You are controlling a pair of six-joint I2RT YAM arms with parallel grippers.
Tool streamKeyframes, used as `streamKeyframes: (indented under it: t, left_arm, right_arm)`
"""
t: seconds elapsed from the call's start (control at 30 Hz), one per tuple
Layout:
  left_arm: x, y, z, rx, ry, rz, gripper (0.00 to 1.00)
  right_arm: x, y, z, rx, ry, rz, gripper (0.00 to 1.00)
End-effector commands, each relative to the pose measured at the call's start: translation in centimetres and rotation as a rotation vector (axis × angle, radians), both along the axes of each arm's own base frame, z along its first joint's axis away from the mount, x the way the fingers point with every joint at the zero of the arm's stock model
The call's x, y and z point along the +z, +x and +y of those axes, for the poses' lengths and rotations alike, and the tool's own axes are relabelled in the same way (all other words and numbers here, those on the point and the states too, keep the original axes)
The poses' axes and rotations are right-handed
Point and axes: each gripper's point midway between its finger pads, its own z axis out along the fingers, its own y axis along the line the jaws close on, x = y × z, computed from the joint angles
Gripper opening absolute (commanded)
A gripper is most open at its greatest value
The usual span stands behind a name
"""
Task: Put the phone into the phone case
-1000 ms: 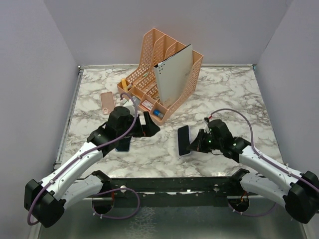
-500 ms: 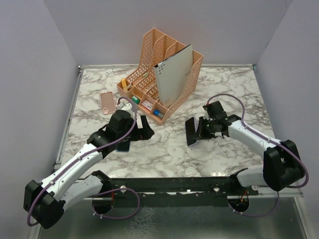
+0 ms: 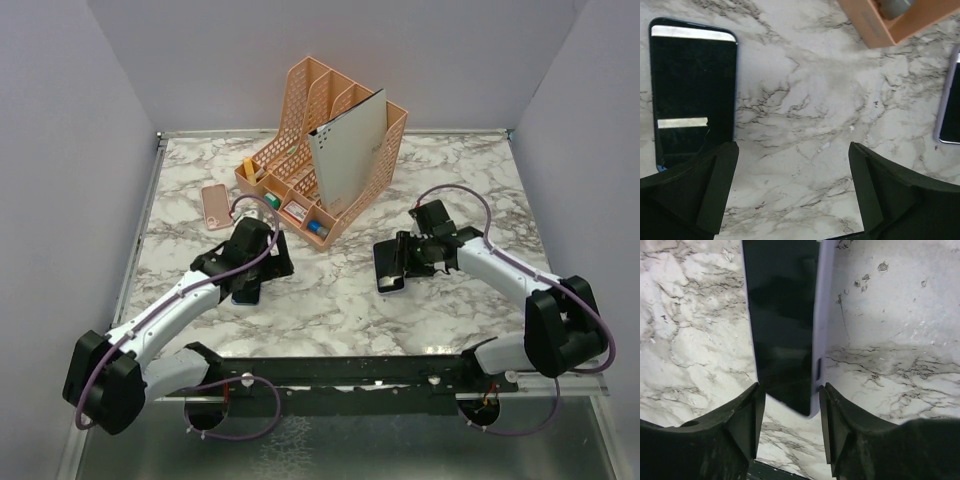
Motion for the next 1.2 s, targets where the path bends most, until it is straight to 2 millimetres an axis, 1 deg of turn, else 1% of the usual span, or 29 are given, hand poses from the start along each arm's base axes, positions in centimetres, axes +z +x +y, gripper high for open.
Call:
streamKeyframes:
  t: [0.0,0.03,0.1,0.13,0.17,0.2,0.3,0.33,0.37,0.47,0.6,0.73,0.77,0.8,0.83,0.9,0.93,1.03,1.17]
  left_arm:
    - [-1.7,0.9,1.8,0.064,0.034,0.084,0.99]
    - [-1.7,1.1,1.9,0.06,0.027,0.103,0.99]
    - [-1.2,2.2,2.6,0.079,0.029,0.106,0.99]
    - [-0.9,2.8,3.3,0.1,0.032,0.101,0.99]
    - [-0.6,3.5,3.9,0.119,0.038,0.093,0.99]
    - [-0.4,4.2,4.6,0.142,0.047,0.086,0.99]
    - [0.3,6.3,6.9,0.201,0.071,0.079,0.99]
    - [0.6,7.1,7.6,0.22,0.085,0.074,0.99]
    - [0.8,7.9,8.5,0.241,0.099,0.072,0.98]
    - [1.6,10.5,10.9,0.303,0.151,0.052,0.93]
    - [1.7,13.9,13.8,0.395,0.178,0.048,0.85]
    - [1.6,17.6,15.9,0.457,0.175,0.042,0.73]
    - [1.3,18.4,16.4,0.469,0.174,0.048,0.71]
    - [0.8,19.0,16.4,0.468,0.168,0.055,0.68]
    - [0.2,19.4,17.5,0.497,0.163,0.07,0.66]
    - [-1.1,20.0,18.6,0.528,0.166,0.095,0.59]
    - [-1.8,20.2,19.2,0.543,0.169,0.11,0.54]
    - [-3.7,20.4,20.3,0.565,0.162,0.151,0.45]
    - [-7.0,19.7,21.3,0.582,0.133,0.232,0.42]
  right_arm:
    - [2.4,1.0,0.3,0.01,0.029,-0.08,0.55]
    - [2.7,0.8,0.5,0.015,0.04,-0.081,0.58]
    - [3.3,0.5,1.0,0.031,0.075,-0.089,0.76]
    - [3.7,0.4,1.2,0.036,0.092,-0.097,0.83]
    - [4.1,0.3,1.4,0.043,0.111,-0.11,0.87]
    - [4.5,0.2,1.5,0.046,0.125,-0.122,0.9]
    - [5.8,-0.1,1.9,0.058,0.17,-0.162,0.92]
    - [6.4,-0.2,2.4,0.076,0.203,-0.178,0.95]
    - [6.8,-0.2,2.6,0.084,0.223,-0.194,0.98]
    - [8.0,-0.9,3.4,0.12,0.288,-0.232,1.0]
    - [9.3,-1.4,3.3,0.129,0.313,-0.283,1.0]
    - [10.4,-1.9,3.6,0.144,0.348,-0.312,1.0]
    - [10.7,-2.0,3.7,0.151,0.358,-0.319,1.0]
    - [10.8,-2.1,3.7,0.152,0.36,-0.321,1.0]
    - [10.8,-2.2,3.6,0.149,0.357,-0.324,1.0]
    - [10.9,-2.2,3.2,0.136,0.343,-0.333,1.0]
    - [10.9,-2.2,3.0,0.131,0.338,-0.338,1.0]
    - [10.9,-2.4,2.9,0.13,0.338,-0.341,1.0]
    - [10.4,-2.6,2.8,0.121,0.34,-0.335,1.0]
